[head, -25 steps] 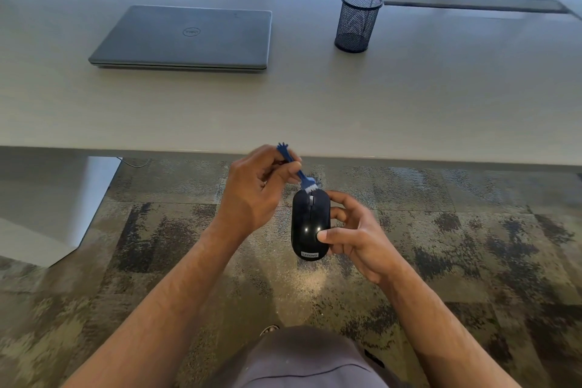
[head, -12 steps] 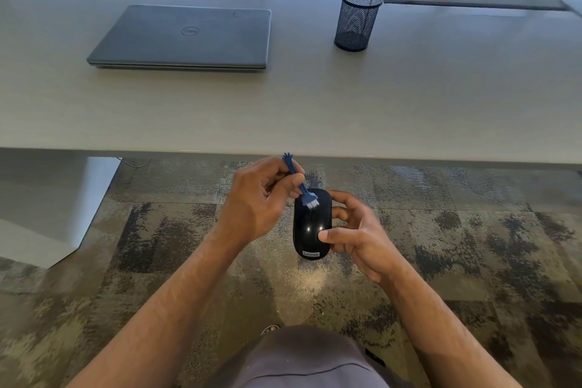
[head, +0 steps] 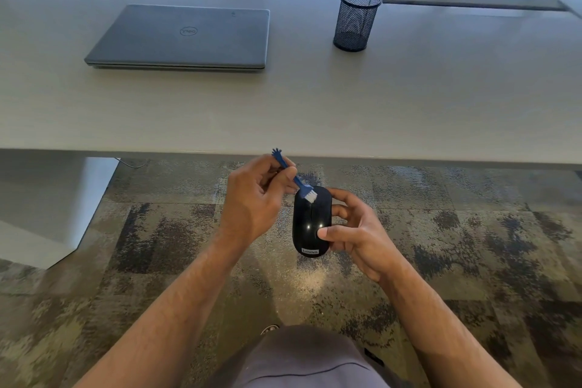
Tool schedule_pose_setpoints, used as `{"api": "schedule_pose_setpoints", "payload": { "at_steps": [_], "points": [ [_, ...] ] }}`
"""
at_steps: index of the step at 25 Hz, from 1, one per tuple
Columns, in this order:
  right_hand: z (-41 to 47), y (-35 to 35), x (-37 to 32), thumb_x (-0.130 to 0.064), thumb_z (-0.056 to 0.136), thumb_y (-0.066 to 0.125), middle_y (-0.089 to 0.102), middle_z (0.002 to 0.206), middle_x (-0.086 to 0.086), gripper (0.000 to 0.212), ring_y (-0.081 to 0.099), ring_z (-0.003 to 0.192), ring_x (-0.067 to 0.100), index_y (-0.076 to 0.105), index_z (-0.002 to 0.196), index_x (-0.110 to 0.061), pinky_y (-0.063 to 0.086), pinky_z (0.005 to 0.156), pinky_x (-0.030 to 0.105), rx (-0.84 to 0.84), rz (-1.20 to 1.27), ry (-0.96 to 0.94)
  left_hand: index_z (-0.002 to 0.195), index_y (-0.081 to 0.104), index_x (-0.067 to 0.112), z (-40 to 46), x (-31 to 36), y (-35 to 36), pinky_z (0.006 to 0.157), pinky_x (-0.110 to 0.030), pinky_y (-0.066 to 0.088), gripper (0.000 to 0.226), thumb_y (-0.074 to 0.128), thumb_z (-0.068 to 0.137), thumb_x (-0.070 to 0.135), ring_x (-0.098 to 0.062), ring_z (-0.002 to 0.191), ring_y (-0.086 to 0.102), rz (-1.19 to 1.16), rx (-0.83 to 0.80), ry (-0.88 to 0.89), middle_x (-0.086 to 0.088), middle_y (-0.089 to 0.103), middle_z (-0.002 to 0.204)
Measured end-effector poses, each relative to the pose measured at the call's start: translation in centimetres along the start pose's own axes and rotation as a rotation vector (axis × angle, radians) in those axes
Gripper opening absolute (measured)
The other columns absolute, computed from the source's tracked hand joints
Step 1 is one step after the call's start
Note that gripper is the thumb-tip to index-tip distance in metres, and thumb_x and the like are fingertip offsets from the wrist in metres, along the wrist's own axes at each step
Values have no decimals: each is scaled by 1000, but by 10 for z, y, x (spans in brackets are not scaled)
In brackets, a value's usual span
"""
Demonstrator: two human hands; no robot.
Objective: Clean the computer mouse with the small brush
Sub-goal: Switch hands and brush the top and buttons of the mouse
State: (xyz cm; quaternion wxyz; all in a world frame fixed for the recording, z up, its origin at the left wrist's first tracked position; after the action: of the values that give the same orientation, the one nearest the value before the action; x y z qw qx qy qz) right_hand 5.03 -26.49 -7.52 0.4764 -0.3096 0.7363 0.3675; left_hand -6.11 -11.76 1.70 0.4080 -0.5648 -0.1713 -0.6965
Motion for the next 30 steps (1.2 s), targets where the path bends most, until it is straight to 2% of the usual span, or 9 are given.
{"api": "schedule_pose_setpoints", "payload": {
  "at_steps": [2, 5, 9, 12, 14, 18, 21, 25, 30],
  "points": [
    [0, -1, 2, 0, 63, 80, 70, 108, 14, 69, 70, 94, 39, 62, 125, -24, 48, 85, 72, 5, -11, 4, 99, 68, 20, 2, 0, -8, 71, -29, 62, 6, 66, 94, 22, -7, 75, 74, 65, 36, 19, 3, 73, 86],
    [0, 1, 5, 0, 63, 80, 70, 109, 14, 70, 71, 95, 38, 61, 126, -24, 54, 82, 63, -5, -5, 11, 101, 67, 22, 1, 9, -17, 70, -25, 61, 11, 66, 94, 29, -6, 75, 74, 60, 81, 58, 5, 74, 86],
    [1, 3, 4, -2, 62, 82, 71, 106, 11, 71, 72, 93, 37, 62, 126, -25, 59, 75, 51, -23, 20, 10, 100, 67, 28, -5, 17, -3, 69, -26, 62, 15, 65, 91, 40, -7, 74, 74, 4, 0, 62, 6, 75, 86],
    [1, 3, 4, -5, 60, 84, 70, 109, 14, 75, 72, 93, 37, 60, 128, -23, 59, 71, 48, -32, 20, 11, 100, 67, 22, -5, 11, -8, 72, -33, 63, 14, 66, 92, 33, -11, 77, 74, 83, 43, 32, 1, 74, 88],
    [1, 1, 4, -1, 63, 81, 69, 110, 14, 74, 72, 93, 35, 59, 129, -22, 59, 68, 44, -25, 24, 13, 101, 67, 19, -2, 8, -17, 72, -31, 63, 8, 66, 94, 23, -10, 77, 73, 109, 75, 37, 0, 73, 88],
    [1, 2, 2, 1, 63, 80, 70, 109, 14, 70, 73, 93, 36, 61, 126, -25, 60, 72, 48, -16, 17, 11, 99, 68, 29, -4, 18, -6, 68, -22, 60, 7, 65, 93, 32, -6, 75, 74, -23, 2, 61, 4, 74, 85],
    [2, 4, 1, -1, 63, 80, 70, 108, 14, 69, 72, 93, 37, 62, 126, -25, 56, 78, 56, -18, 7, 7, 99, 68, 25, -8, 14, 5, 69, -26, 62, 7, 68, 93, 26, -6, 75, 74, 25, -32, 50, 6, 73, 85],
    [0, 2, 0, 2, 63, 78, 69, 107, 15, 72, 72, 90, 34, 59, 129, -20, 58, 72, 47, -11, 27, 19, 101, 67, 22, -1, 4, -14, 73, -31, 63, 9, 65, 94, 26, -11, 78, 73, 140, 49, 26, 1, 73, 88],
    [2, 3, 0, 1, 62, 78, 70, 102, 12, 70, 71, 84, 31, 60, 127, -21, 53, 66, 40, -6, 30, 33, 102, 68, 17, -7, 14, 0, 69, -23, 61, 16, 67, 94, 31, -6, 76, 74, -5, 2, 62, 4, 74, 88]
  ]
}}
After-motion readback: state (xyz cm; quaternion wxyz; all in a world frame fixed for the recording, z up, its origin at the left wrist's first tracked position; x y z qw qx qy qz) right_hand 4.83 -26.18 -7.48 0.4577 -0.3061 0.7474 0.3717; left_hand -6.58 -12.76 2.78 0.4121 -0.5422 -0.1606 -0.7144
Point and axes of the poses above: each hand's wrist, its own z-axis towards the middle knuckle, its own y-axis out of the palm, x = y × z, the point moved 9 cm from there along z, towards the middle knuckle
